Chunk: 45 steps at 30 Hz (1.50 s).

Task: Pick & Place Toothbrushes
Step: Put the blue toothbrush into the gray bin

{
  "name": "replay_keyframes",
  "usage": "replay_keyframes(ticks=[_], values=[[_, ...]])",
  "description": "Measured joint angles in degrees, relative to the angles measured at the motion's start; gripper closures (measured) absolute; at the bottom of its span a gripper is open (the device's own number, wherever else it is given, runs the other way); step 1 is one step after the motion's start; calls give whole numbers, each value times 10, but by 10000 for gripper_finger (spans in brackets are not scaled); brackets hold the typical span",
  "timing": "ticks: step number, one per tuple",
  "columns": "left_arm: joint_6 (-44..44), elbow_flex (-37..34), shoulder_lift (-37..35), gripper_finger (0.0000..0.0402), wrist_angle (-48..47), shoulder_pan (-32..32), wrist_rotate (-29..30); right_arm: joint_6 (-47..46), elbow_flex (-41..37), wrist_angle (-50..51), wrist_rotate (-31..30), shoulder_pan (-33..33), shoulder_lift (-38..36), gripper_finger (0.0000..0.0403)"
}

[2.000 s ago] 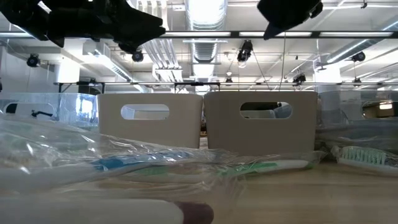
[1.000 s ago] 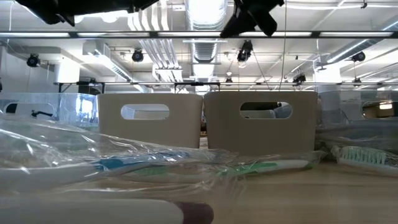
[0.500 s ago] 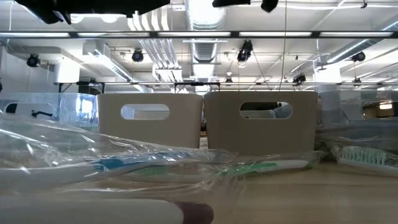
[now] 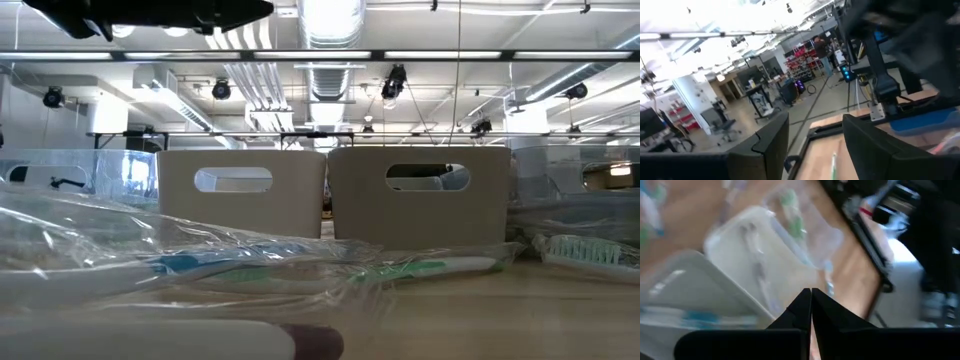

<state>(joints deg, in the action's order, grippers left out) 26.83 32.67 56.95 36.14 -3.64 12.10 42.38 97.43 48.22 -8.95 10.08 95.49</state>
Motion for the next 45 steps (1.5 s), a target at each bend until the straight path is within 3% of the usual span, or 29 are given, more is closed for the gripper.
replay_keyframes(ticks=[9, 19, 30, 45], values=[[-102, 0, 0, 211, -62, 0, -1, -50, 28, 6, -1, 93, 60, 394], [-220, 0, 0, 211, -140, 1, -3, -160, 28, -9, -2, 138, 138, 394], [-254, 0, -1, 211, -171, 22, -6, -226, 28, -42, -19, 170, 209, 392], [-292, -1, -1, 211, -210, 34, -5, -280, 36, -71, -12, 174, 254, 274]])
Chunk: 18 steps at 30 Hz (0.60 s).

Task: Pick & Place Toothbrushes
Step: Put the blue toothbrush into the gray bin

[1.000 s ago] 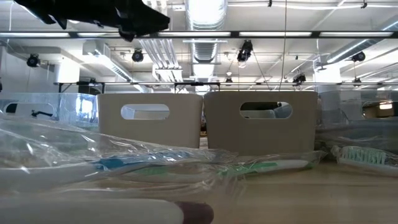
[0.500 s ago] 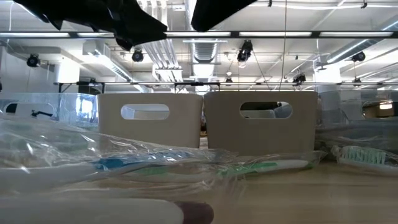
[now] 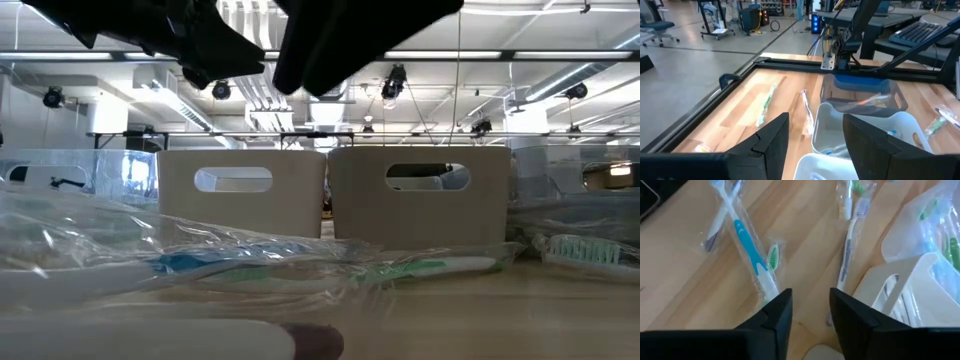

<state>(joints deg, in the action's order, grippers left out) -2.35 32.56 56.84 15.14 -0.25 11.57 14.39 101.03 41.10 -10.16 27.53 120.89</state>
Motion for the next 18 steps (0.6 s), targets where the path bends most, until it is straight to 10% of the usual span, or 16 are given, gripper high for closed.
replay_keyframes(ticks=[18], values=[[-8, 0, 0, 211, -13, 0, 1, -50, -5, -22, 32, 2, 40, 220]])
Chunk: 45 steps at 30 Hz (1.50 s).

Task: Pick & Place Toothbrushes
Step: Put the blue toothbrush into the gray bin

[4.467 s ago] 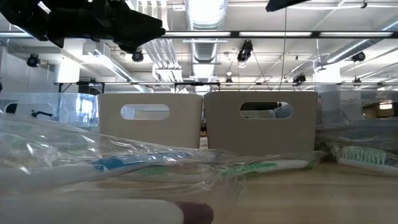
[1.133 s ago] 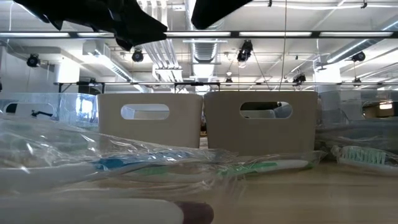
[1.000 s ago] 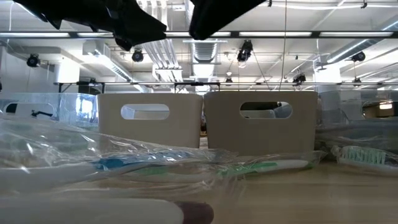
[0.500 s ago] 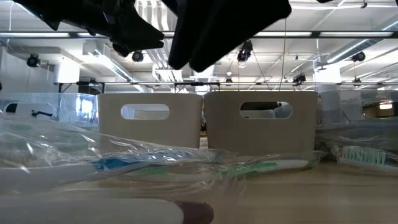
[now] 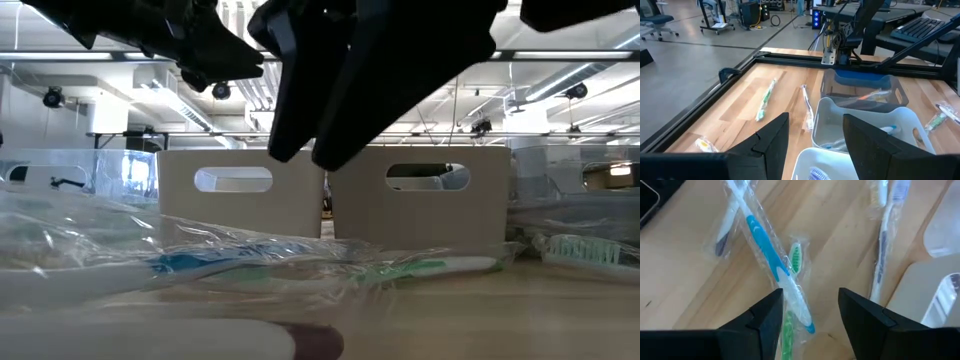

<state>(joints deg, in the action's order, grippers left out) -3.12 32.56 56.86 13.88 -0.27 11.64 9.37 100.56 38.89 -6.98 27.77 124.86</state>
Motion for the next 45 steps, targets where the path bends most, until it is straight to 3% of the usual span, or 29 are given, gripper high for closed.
replay_keyframes(ticks=[10, 23, 45], values=[[-4, 0, 0, 211, -4, 0, 0, -11, -42, -65, 27, 1, 0, 234], [-4, 0, 0, 211, -3, 0, 0, -19, -90, -110, 27, 1, 0, 216], [-14, 0, 0, 211, -7, 0, 0, -19, -111, -128, 25, -1, 0, 330]])
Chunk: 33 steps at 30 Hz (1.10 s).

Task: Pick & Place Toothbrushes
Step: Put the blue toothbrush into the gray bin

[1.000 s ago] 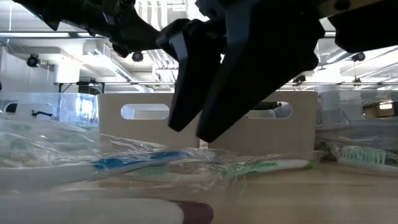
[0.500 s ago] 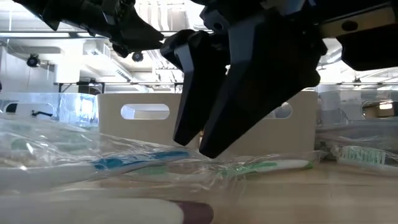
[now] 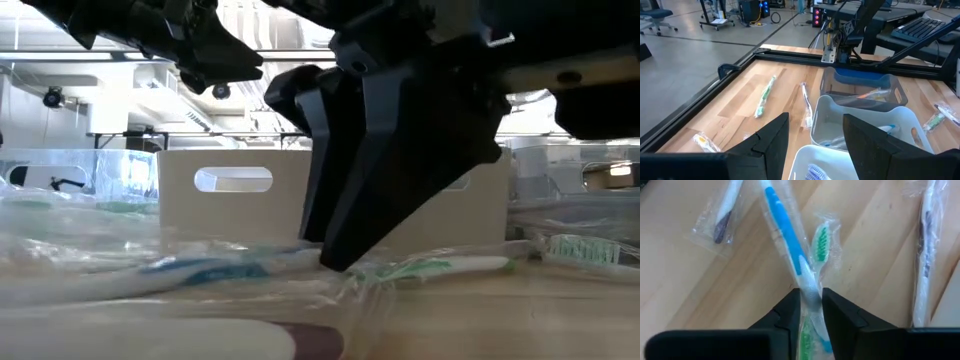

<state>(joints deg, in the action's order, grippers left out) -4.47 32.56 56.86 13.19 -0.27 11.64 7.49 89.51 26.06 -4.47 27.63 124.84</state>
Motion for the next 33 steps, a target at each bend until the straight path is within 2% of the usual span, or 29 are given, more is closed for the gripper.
replay_keyframes(ticks=[7, 20, 28, 33], values=[[-1, 0, 0, 211, -1, 0, 0, 0, -11, -2, -2, -3, -1, 360], [-1, 0, 0, 211, -1, 0, 0, 5, 5, 16, 2, -5, -1, 388], [-1, 0, 0, 211, -2, 0, 0, 2, 57, 92, 2, -2, -13, 391], [-4, 0, 0, 211, -3, 0, 0, -6, 115, 186, 1, -1, -16, 393]])
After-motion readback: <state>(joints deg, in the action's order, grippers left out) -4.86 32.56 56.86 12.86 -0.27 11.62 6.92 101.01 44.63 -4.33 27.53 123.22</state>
